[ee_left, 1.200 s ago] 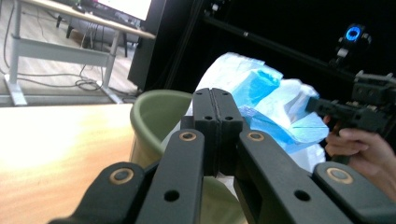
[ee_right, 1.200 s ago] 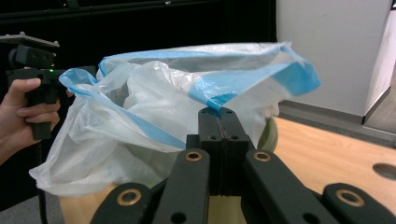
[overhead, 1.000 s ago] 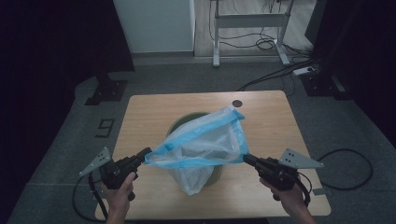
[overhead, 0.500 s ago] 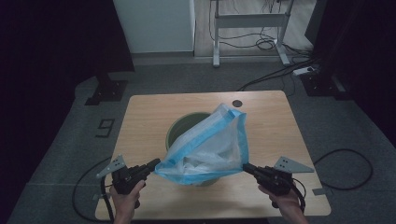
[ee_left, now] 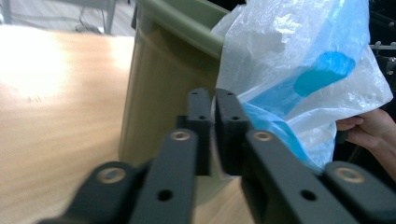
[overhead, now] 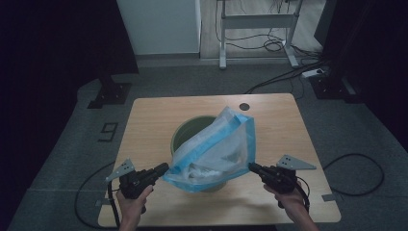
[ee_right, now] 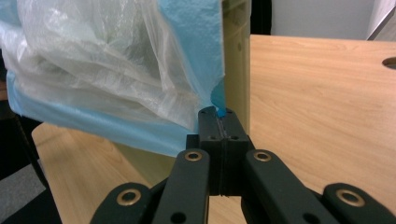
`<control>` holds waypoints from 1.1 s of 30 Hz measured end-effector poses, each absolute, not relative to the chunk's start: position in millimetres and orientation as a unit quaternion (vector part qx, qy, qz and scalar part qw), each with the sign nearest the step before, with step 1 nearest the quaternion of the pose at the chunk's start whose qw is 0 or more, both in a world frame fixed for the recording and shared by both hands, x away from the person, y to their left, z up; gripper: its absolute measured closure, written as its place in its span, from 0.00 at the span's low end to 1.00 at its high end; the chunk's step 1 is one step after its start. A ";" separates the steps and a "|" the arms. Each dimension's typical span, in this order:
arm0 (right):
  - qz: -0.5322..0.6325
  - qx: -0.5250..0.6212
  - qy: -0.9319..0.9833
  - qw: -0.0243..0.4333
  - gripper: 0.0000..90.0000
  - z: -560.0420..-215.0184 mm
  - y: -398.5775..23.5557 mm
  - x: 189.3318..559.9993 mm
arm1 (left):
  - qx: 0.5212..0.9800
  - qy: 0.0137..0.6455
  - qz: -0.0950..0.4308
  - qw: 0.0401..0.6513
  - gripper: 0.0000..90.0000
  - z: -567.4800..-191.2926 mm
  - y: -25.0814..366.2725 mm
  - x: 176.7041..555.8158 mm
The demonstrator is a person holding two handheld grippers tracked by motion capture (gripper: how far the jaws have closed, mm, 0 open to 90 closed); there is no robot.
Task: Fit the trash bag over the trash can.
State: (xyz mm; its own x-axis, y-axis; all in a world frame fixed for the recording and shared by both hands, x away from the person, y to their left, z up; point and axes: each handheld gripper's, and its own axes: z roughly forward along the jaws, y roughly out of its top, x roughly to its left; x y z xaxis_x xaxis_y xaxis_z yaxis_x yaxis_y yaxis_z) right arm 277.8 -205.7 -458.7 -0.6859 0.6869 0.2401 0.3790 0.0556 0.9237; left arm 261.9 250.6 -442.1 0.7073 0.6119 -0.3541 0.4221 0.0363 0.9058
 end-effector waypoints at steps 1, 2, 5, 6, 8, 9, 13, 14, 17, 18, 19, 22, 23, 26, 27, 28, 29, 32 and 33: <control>0.578 0.372 0.714 0.135 0.99 -456.9 -205.8 277.5 | 0.691 0.365 0.075 0.620 0.82 -437.7 250.9 260.5; 0.580 0.370 0.713 0.138 0.99 -454.4 -205.7 276.7 | 0.691 0.357 0.083 0.623 0.76 -432.5 250.9 258.0; 0.582 0.364 0.712 0.147 0.99 -447.8 -206.6 275.0 | 0.691 0.337 0.106 0.631 0.60 -414.3 250.8 249.5; 0.582 0.364 0.712 0.151 0.99 -446.5 -206.8 274.7 | 0.690 0.331 0.116 0.633 0.54 -406.4 250.6 246.3; 0.579 0.363 0.713 0.157 0.99 -445.3 -206.8 274.7 | 0.690 0.322 0.120 0.637 0.46 -396.1 248.9 243.6; 0.578 0.363 0.713 0.158 0.99 -445.4 -206.6 274.8 | 0.693 0.318 0.124 0.635 0.44 -390.8 246.7 243.4; 0.577 0.363 0.714 0.158 0.99 -446.2 -204.1 275.0 | 0.713 0.310 0.125 0.616 0.34 -373.5 231.4 253.9; 0.577 0.362 0.715 0.159 0.99 -446.0 -203.4 274.8 | 0.720 0.307 0.122 0.611 0.32 -369.5 226.4 259.7; 0.576 0.359 0.717 0.159 0.99 -445.4 -201.2 274.6 | 0.735 0.303 0.111 0.596 0.25 -362.0 212.2 272.6; 0.576 0.358 0.718 0.159 0.99 -445.5 -201.0 274.8 | 0.741 0.300 0.116 0.589 0.24 -359.6 206.4 274.6; 0.576 0.358 0.718 0.158 0.99 -445.6 -200.9 275.0 | 0.747 0.298 0.121 0.583 0.22 -358.0 201.7 275.7; 0.575 0.358 0.718 0.158 0.99 -446.6 -200.8 275.2 | 0.773 0.292 0.148 0.543 0.18 -353.9 180.2 279.9; 0.575 0.359 0.719 0.158 0.98 -447.1 -200.8 275.2 | 0.780 0.288 0.152 0.535 0.20 -353.7 175.9 280.8; 0.574 0.360 0.718 0.157 0.98 -448.0 -201.3 274.4 | 0.791 0.292 0.203 0.497 0.47 -353.8 163.7 282.5; 0.574 0.360 0.719 0.157 0.98 -448.2 -201.9 273.7 | 0.790 0.295 0.210 0.494 0.58 -353.4 162.8 283.3; 0.573 0.359 0.719 0.158 0.98 -448.5 -202.2 272.9 | 0.785 0.300 0.208 0.501 0.68 -352.2 164.0 285.2; 0.571 0.358 0.721 0.160 0.97 -448.6 -202.9 271.5 | 0.782 0.302 0.200 0.508 0.76 -351.4 166.0 286.7; 0.567 0.351 0.726 0.167 0.87 -446.7 -203.4 268.1 | 0.763 0.317 0.185 0.533 0.89 -349.5 174.3 291.7; 0.568 0.347 0.726 0.172 0.77 -443.4 -203.5 266.0 | 0.759 0.318 0.180 0.538 0.90 -349.4 176.2 292.8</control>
